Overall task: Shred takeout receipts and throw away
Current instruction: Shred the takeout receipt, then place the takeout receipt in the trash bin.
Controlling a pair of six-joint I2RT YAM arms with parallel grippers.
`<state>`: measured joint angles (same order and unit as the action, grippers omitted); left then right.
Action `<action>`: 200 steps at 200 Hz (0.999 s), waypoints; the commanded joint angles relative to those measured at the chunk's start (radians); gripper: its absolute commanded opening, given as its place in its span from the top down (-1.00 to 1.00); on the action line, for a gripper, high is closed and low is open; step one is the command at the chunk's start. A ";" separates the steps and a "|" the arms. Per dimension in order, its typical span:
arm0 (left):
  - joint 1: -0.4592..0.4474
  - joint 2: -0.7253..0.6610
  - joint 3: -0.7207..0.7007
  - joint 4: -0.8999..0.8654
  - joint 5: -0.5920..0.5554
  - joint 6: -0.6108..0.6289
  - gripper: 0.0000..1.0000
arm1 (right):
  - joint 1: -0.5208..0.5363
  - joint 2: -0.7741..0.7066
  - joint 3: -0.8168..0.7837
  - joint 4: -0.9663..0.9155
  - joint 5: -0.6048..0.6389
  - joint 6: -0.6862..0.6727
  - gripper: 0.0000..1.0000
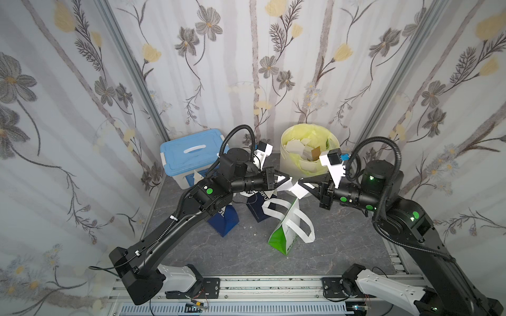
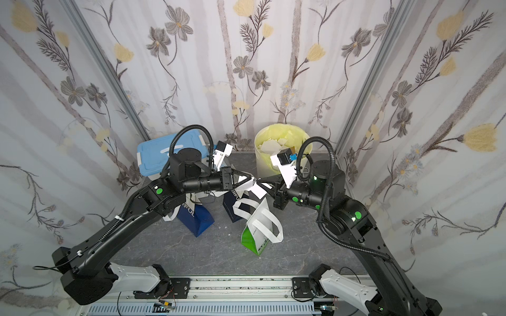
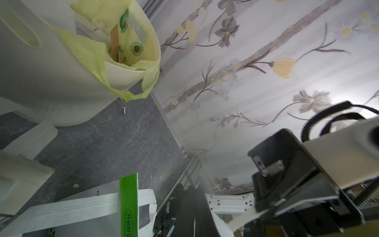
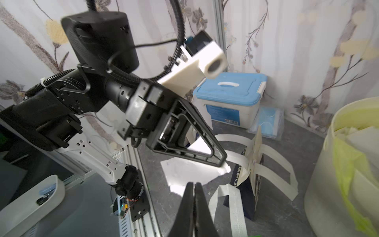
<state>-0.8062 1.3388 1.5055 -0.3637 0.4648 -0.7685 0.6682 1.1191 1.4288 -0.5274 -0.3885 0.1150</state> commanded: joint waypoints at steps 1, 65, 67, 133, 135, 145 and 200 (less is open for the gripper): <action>-0.017 0.020 0.016 -0.117 -0.126 -0.043 1.00 | 0.033 -0.055 -0.039 0.176 0.108 -0.079 1.00; -0.019 -0.018 -0.043 -0.013 -0.243 -0.033 1.00 | 0.022 -0.141 -0.218 0.406 0.525 0.041 1.00; -0.018 -0.021 -0.045 -0.002 -0.244 -0.034 1.00 | 0.020 -0.137 -0.218 0.406 0.534 0.044 1.00; -0.014 -0.075 -0.159 0.189 -0.372 -0.081 1.00 | -0.277 0.350 0.011 0.412 0.553 0.309 1.00; -0.013 -0.075 -0.161 0.194 -0.374 -0.084 1.00 | -0.281 0.367 0.023 0.408 0.553 0.313 0.98; -0.011 -0.075 -0.173 0.217 -0.381 -0.097 1.00 | -0.305 0.445 0.090 0.367 0.540 0.330 0.76; 0.002 -0.075 -0.184 0.267 -0.381 -0.119 1.00 | -0.333 0.833 0.600 -0.117 0.479 0.269 -0.15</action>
<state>-0.8108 1.2682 1.3243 -0.1711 0.0978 -0.8684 0.3347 1.9141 1.9327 -0.4446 0.1047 0.4046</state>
